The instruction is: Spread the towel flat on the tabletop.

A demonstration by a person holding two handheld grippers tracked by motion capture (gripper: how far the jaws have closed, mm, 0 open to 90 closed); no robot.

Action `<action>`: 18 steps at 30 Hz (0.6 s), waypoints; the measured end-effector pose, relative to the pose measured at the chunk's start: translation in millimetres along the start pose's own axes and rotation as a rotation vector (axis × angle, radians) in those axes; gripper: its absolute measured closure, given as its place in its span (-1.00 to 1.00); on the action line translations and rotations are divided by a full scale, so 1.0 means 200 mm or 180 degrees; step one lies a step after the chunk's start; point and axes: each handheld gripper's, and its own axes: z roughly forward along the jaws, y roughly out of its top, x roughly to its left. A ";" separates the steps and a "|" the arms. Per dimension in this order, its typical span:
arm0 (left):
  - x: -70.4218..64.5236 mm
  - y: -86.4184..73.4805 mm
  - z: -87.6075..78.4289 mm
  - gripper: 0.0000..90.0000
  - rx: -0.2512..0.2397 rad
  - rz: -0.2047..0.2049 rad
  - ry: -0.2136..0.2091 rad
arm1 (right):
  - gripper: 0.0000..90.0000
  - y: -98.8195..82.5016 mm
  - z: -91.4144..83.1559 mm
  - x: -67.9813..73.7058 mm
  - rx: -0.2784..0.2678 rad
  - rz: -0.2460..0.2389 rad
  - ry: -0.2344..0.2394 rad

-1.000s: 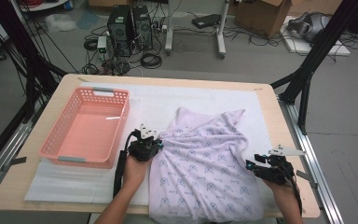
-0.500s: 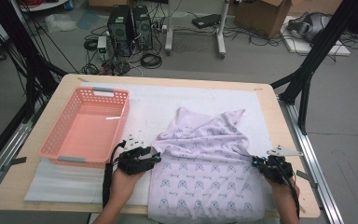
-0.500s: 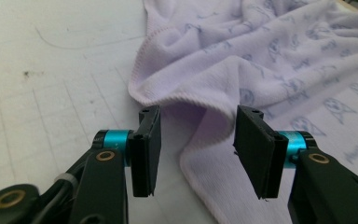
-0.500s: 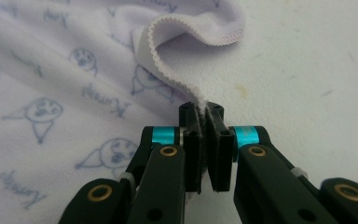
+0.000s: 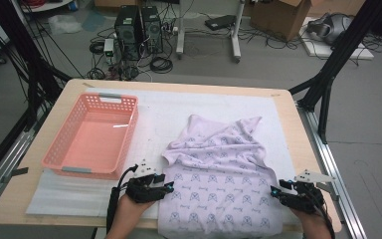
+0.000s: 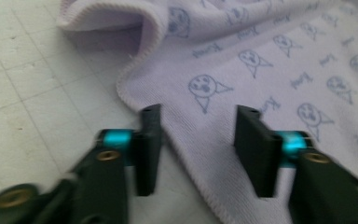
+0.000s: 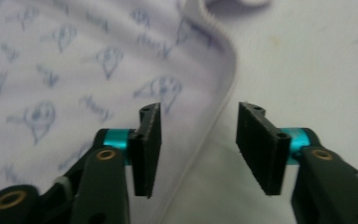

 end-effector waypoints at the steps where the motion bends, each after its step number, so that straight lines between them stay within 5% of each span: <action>1: 0.00 0.00 -0.01 0.75 0.0022 0.0069 0.0018 | 0.36 -0.01 0.00 0.02 -0.0027 -0.0052 -0.0054; 3: 0.01 0.01 -0.03 0.95 0.0100 0.0025 0.0047 | 0.92 -0.01 -0.01 0.02 -0.0001 -0.0005 0.0102; 8: 0.09 -0.04 -0.16 0.96 0.0026 -0.0239 0.0093 | 0.94 0.02 0.02 0.07 -0.0022 -0.0072 0.0352; 11: 0.10 -0.09 -0.21 0.96 -0.0020 -0.0310 0.0013 | 0.94 0.03 0.02 0.11 0.0001 -0.0127 0.0338; 14: 0.08 -0.09 -0.19 0.93 -0.0056 -0.0325 -0.0110 | 0.95 -0.02 -0.04 0.08 0.0011 -0.0050 0.0272; 18: 0.04 -0.06 -0.16 0.72 -0.0095 -0.0165 -0.0242 | 0.94 -0.09 -0.12 0.04 0.0017 -0.0029 0.0147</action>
